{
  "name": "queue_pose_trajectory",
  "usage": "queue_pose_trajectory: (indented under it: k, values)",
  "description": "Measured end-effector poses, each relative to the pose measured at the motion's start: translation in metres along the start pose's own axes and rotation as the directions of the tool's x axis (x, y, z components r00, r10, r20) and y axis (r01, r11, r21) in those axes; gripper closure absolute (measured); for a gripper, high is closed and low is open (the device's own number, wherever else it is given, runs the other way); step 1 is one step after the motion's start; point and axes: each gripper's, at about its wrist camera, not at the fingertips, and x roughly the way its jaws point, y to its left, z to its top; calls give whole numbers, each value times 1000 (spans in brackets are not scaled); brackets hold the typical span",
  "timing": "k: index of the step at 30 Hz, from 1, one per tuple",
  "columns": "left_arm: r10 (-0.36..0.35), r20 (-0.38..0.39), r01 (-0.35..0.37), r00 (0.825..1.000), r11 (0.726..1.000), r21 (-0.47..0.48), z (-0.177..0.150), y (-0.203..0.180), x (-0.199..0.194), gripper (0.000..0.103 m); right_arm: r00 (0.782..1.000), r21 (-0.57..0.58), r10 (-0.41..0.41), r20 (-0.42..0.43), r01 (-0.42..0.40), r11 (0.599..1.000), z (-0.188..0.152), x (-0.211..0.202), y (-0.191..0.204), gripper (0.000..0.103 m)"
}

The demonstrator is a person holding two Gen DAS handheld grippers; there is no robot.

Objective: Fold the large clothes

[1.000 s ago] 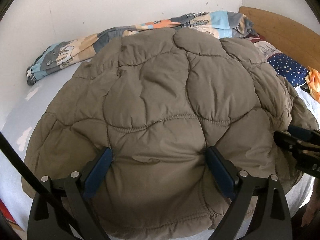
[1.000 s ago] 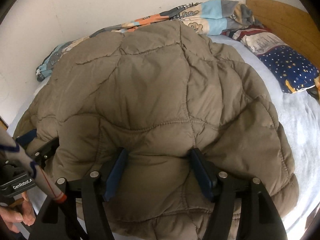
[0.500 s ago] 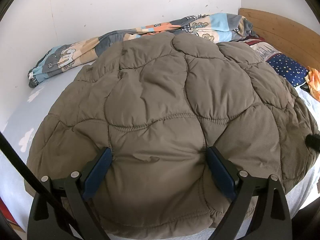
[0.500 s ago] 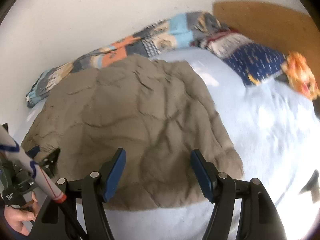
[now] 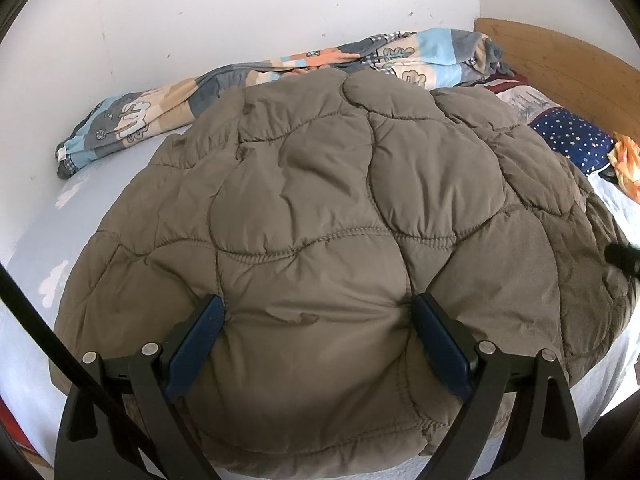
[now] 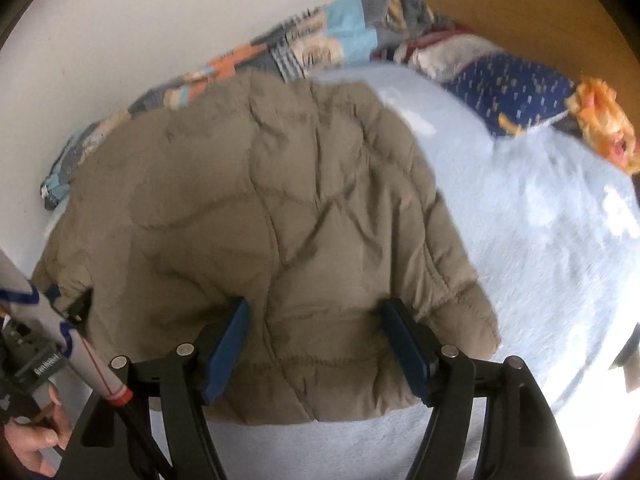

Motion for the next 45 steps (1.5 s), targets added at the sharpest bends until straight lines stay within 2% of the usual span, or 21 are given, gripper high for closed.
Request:
queue_pose_trajectory:
  k: [2, 4, 7, 10, 12, 15, 17, 21, 28, 31, 36, 45]
  values:
    - [-13, 9, 13, 1000, 1000, -14, 3, 3, -4, 8, 999, -27, 1, 47, 0, 1000, 9, -4, 8, 28]
    - [-20, 36, 21, 999, 999, -38, 7, 10, -11, 8, 998, -22, 24, 50, -23, 999, 18, -1, 13, 28]
    - [5, 67, 0, 998, 996, -85, 12, 26, -17, 8, 997, -17, 57, 60, -56, 998, 35, 10, 23, 28]
    - [7, 19, -5, 1000, 990, -140, 12, 44, -8, 8, 997, -35, 71, 10, -71, 997, 48, 33, 35, 28]
    - [-11, -12, 9, 1000, 987, -157, 10, 50, 0, 8, 995, -47, 71, -76, -75, 996, 47, 57, 44, 27]
    - [21, -15, -23, 1000, 994, -107, 10, 41, 2, 8, 994, -50, 64, -89, -69, 996, 45, 68, 46, 21]
    - [31, -11, -32, 999, 993, -112, 10, 40, 1, 8, 994, -61, 54, -98, -60, 996, 46, 71, 47, 20]
    - [53, 15, -51, 998, 991, -126, 9, 39, -12, 8, 996, -34, 75, -48, -77, 996, 42, 47, 41, 20]
    - [86, 80, -83, 993, 996, -46, 2, 24, -43, 8, 996, -142, 71, 51, -63, 988, 9, -12, 51, 20]
    - [106, 50, -105, 993, 994, -21, -4, 19, -41, 8, 997, -182, 73, 32, -66, 981, -6, -20, 56, 20]
    - [83, -13, -84, 996, 993, -78, -13, 28, -36, 8, 998, -173, 55, -27, -58, 983, -25, -19, 54, 20]
    - [89, 1, -89, 996, 993, -79, -23, 24, -57, 8, 996, -172, 86, 29, -79, 982, -37, -49, 50, 20]
